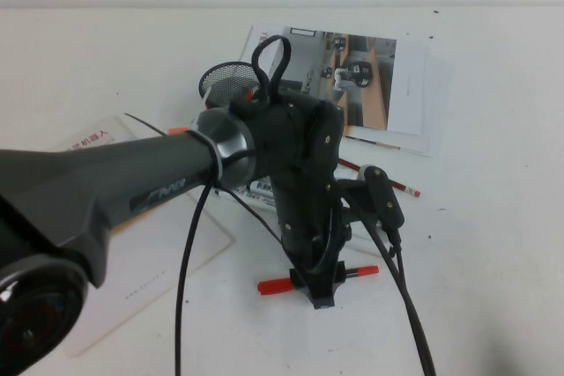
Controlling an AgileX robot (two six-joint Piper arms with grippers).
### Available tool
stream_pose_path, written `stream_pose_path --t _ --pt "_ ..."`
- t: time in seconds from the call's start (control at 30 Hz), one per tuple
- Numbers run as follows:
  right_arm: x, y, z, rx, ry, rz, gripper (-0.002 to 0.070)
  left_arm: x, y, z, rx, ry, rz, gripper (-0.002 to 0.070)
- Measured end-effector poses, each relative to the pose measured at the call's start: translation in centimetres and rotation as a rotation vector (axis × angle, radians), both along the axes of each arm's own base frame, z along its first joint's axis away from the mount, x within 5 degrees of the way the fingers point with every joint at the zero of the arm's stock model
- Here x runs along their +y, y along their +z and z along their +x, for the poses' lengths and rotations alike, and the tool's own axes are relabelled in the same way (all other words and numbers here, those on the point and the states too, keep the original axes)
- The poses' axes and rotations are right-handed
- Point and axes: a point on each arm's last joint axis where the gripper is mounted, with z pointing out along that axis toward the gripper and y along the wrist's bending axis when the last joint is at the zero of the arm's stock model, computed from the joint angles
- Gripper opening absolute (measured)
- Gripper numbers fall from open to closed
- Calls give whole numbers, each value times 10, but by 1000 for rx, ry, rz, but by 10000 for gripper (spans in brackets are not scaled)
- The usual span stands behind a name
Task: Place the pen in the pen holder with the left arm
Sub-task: Pick up the pen on the table, then place the pen onto the pen holder
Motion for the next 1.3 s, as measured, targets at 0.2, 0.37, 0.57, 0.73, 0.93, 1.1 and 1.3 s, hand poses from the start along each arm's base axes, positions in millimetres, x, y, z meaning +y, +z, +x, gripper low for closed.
stream_pose_path --t 0.2,0.37,0.57,0.73,0.93,1.1,1.3 --pt "0 0 0 0 0 0 -22 0 -8 3 -10 -13 30 277" --pt "0 0 0 0 0 0 -22 -1 -9 4 -17 -15 31 258" --pt "0 0 0 0 0 0 -22 -2 -10 5 -24 -16 30 173" --pt "0 0 0 0 0 0 -22 -1 -11 6 -27 -7 34 57" --pt "0 0 0 0 0 0 -22 6 8 3 -49 6 54 57" --pt "0 0 0 0 0 0 -22 30 91 -4 -181 120 -98 57" --pt "0 0 0 0 0 0 -22 75 173 -10 -321 284 -362 57"
